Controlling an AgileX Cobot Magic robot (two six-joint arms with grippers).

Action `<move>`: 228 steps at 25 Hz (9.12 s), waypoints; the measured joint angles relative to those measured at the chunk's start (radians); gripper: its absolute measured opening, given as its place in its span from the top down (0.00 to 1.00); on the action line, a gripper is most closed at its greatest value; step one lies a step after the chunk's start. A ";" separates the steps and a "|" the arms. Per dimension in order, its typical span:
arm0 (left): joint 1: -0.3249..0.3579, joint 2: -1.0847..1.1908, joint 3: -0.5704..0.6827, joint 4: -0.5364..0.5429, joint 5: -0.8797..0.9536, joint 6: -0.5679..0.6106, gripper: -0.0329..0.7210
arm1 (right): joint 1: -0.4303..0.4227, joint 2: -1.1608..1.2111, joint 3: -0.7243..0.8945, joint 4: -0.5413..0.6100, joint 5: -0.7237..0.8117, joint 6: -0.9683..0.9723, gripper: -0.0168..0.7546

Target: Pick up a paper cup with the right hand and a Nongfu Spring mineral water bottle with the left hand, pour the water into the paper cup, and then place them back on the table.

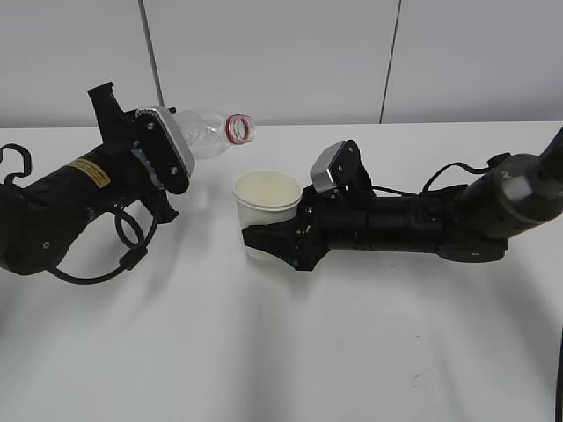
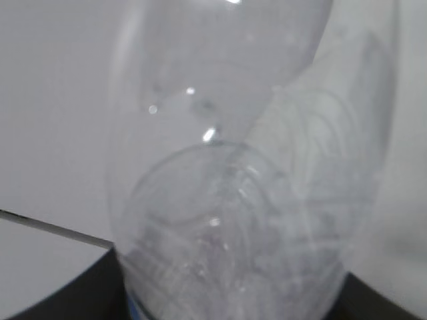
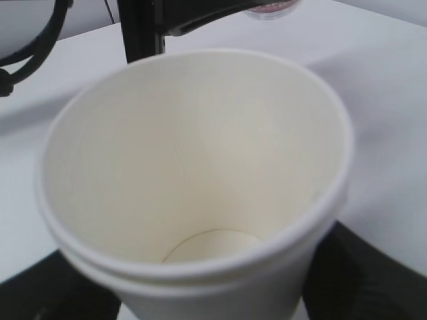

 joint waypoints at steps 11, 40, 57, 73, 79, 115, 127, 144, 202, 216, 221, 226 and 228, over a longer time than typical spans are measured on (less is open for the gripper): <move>-0.001 0.000 0.000 -0.005 -0.030 0.162 0.48 | 0.000 0.000 -0.007 0.000 0.000 0.000 0.30; -0.001 0.000 0.000 -0.027 -0.132 0.355 0.49 | 0.000 0.000 -0.011 -0.007 0.002 0.002 0.30; -0.001 0.000 0.000 -0.030 -0.133 0.406 0.49 | 0.000 0.001 -0.011 -0.008 0.005 0.002 0.30; -0.001 0.000 0.000 -0.037 -0.134 0.418 0.49 | 0.000 0.001 -0.011 -0.012 0.016 0.002 0.30; -0.001 0.000 0.000 -0.038 -0.137 0.421 0.49 | 0.000 0.001 -0.011 -0.014 0.018 0.002 0.30; -0.001 0.000 0.000 -0.074 -0.141 0.421 0.49 | 0.000 0.001 -0.011 -0.017 0.023 0.002 0.30; -0.001 0.000 0.000 -0.086 -0.142 0.380 0.49 | 0.000 0.001 -0.011 -0.017 0.025 0.002 0.30; -0.055 0.000 0.000 -0.280 -0.146 0.003 0.49 | 0.000 0.002 -0.011 0.042 0.044 -0.016 0.30; -0.056 0.111 0.000 -0.286 -0.117 -1.031 0.49 | -0.092 0.079 -0.023 0.814 0.192 -0.409 0.30; -0.056 0.111 0.000 -0.280 -0.119 -1.031 0.49 | -0.092 0.121 -0.029 0.818 0.114 -0.409 0.30; -0.056 0.111 0.000 -0.279 -0.119 -1.031 0.49 | -0.092 0.121 -0.029 0.818 0.112 -0.410 0.30; -0.056 0.111 0.000 -0.278 -0.119 -1.031 0.49 | -0.092 0.122 -0.029 0.818 0.112 -0.410 0.30; -0.056 0.111 0.000 -0.278 -0.119 -1.031 0.49 | -0.092 0.122 -0.029 0.818 0.112 -0.410 0.25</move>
